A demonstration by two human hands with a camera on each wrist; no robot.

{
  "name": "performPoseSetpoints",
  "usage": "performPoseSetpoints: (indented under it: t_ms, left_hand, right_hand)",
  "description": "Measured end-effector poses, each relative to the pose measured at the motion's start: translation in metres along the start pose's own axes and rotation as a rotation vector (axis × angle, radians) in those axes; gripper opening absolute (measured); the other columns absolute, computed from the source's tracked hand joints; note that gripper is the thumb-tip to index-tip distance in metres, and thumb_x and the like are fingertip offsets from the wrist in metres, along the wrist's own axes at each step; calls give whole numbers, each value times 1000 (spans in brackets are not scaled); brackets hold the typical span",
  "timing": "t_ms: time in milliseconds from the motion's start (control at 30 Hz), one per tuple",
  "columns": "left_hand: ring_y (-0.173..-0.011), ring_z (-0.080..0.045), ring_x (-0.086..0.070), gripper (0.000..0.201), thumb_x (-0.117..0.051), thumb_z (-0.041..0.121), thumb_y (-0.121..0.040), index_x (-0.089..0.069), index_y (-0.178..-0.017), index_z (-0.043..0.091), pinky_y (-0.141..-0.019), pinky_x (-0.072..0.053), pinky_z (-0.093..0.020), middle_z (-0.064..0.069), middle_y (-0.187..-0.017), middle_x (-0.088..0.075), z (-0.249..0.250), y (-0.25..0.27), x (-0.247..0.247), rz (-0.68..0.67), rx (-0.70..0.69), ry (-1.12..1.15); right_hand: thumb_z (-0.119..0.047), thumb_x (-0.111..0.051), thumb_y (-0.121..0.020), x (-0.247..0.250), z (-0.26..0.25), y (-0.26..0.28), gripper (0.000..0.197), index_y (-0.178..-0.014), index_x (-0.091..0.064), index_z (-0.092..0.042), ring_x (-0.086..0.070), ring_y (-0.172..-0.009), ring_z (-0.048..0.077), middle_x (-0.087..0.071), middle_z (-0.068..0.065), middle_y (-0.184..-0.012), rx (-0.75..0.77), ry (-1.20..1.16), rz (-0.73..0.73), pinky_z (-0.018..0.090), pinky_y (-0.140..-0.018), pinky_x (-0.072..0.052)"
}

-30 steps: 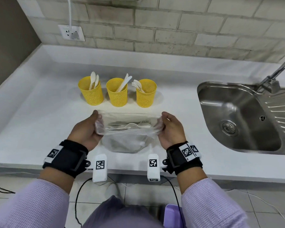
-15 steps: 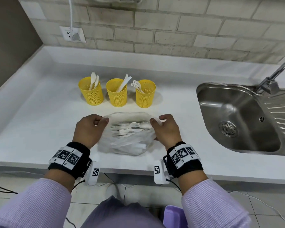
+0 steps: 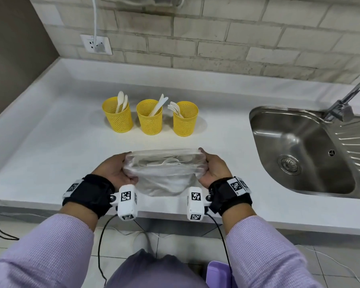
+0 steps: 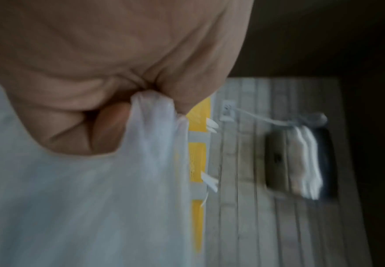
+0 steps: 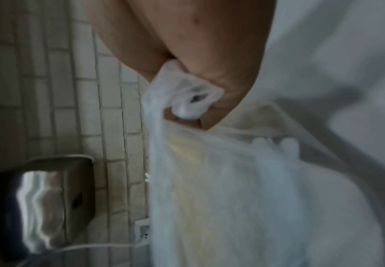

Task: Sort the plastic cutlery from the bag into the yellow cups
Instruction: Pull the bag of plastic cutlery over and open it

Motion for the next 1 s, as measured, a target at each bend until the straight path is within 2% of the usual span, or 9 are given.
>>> performPoseSetpoints:
  t_ms: [33, 133, 233, 300, 467, 567, 733, 867, 1000]
  left_hand:
    - [-70, -16, -60, 25, -63, 40, -96, -72, -84, 20, -68, -43, -27, -2, -72, -72, 0, 3, 0, 22, -15, -10]
    - [-69, -18, -52, 52, -75, 70, -76, -65, -88, 20, -66, -46, -29, -1, -78, -60, 2, 17, 2, 129, -174, -342]
    - [-67, -19, -52, 51, -79, 58, -80, -58, -82, 12, -60, -50, -30, -5, -77, -54, -1, 30, 4, 289, -365, -874]
    - [-59, -21, -54, 43, -80, 41, -85, -58, -76, 6, -54, -51, -27, -9, -71, -56, -3, 31, 8, 299, -403, -917]
    - [-68, -27, -65, 6, -67, -4, -89, -63, -85, -2, -64, -63, -30, -18, -80, -63, -12, 26, 14, 185, -400, -527]
    - [-77, -24, -64, 20, -51, -14, -90, -59, -80, 2, -66, -64, -32, -11, -77, -65, -15, 20, 15, 93, -282, -270]
    - [-85, -23, -61, 38, -25, -19, -86, -53, -82, 5, -63, -61, -30, -11, -88, -58, -23, 6, 16, 2, -8, 300]
    - [-76, -23, -63, 23, -42, -4, -80, -57, -94, 6, -59, -59, -28, -11, -91, -63, -26, 8, 14, -63, -64, 285]
    - [-68, -23, -61, 22, -65, 33, -97, -66, -100, 11, -61, -53, -31, -4, -83, -65, -18, 5, 8, 161, -371, -370]
  right_hand:
    - [-5, -73, -87, -3, -2, 4, 12, -97, -67, 0, -70, -90, 29, -70, 18, -98, 50, 53, -10, 46, -99, -53]
    - [-32, -67, -93, -3, -13, 12, 27, -105, -65, -8, -66, -91, 31, -67, 17, -104, 332, 528, 69, 42, -80, -50]
    - [-52, -69, -88, -4, -21, 37, 48, -119, -51, -20, -59, -99, 23, -54, 6, -117, 470, 1244, 233, 34, -87, -47]
    - [-54, -67, -89, -7, -22, 56, 58, -126, -45, -15, -58, -100, 24, -48, 4, -116, 446, 1445, 277, 34, -90, -49]
    - [-11, -68, -87, -7, -15, 55, 15, -98, -57, -7, -72, -64, 30, -68, 17, -95, 434, 1040, 220, 46, -66, -65]
    - [9, -61, -86, -2, -6, 47, 12, -96, -60, 2, -66, -74, 32, -62, 20, -89, 281, 590, 105, 44, -70, -65]
    - [14, -40, -82, 14, 3, 30, 27, -99, -54, -2, -70, -68, 32, -62, 21, -92, -55, -156, 2, 42, -59, -62]
    - [3, -51, -68, 14, 8, 23, 41, -108, -56, 0, -60, -69, 31, -57, 23, -94, -18, -86, -77, 39, -65, -59]
    - [-20, -65, -93, 2, 0, 24, 17, -93, -60, -4, -57, -59, 28, -54, 17, -70, 201, 478, 42, 36, -57, -56]
Point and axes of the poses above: each hand's wrist, its own y-axis away from the middle knuckle, its own x-axis out of the back of the hand, z = x × y, the point moved 2 cm from there along -y, towards the middle knuckle
